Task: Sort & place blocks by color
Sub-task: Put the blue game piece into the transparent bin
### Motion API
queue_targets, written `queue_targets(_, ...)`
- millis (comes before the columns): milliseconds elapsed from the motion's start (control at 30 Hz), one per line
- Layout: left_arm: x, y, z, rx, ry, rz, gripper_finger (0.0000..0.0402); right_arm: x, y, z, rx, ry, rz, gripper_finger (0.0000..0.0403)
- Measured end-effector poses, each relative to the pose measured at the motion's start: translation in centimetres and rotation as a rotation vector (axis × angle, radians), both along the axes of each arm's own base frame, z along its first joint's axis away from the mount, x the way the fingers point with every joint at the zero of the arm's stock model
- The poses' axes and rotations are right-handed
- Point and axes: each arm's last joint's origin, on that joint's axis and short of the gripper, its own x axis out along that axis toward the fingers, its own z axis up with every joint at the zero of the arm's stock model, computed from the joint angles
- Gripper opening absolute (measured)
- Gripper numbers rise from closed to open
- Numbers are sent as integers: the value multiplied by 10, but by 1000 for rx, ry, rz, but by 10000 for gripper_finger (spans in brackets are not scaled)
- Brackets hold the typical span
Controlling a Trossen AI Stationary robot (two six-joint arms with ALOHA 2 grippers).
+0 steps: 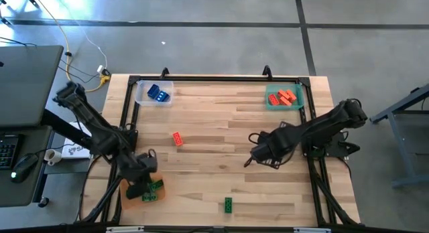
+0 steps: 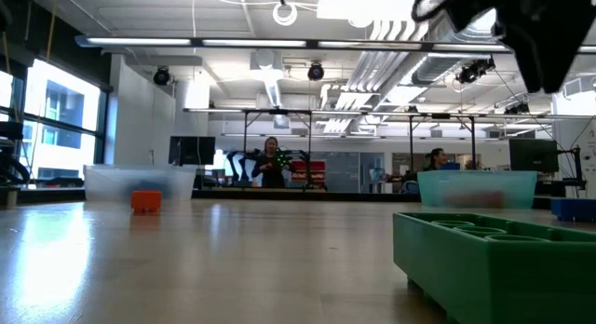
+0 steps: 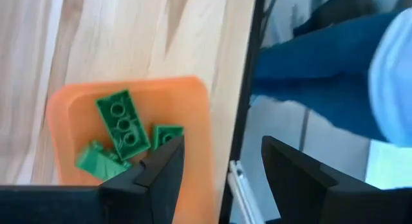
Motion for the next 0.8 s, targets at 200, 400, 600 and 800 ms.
queue_targets(200, -9, 13, 17, -35, -99, 58, 193, -8, -8, -21, 15, 106, -17, 268)
queue_targets(400, -12, 24, 24, -48, -144, 94, 193, -10, -17, -28, 27, 166, 25, 268)
queue_targets(600, -10, 27, 25, -47, -147, 102, 193, -11, -36, -20, -21, 121, 14, 268)
queue_targets(800, -10, 27, 25, -32, -159, 79, 193, -28, -62, 7, 7, -7, -74, 268)
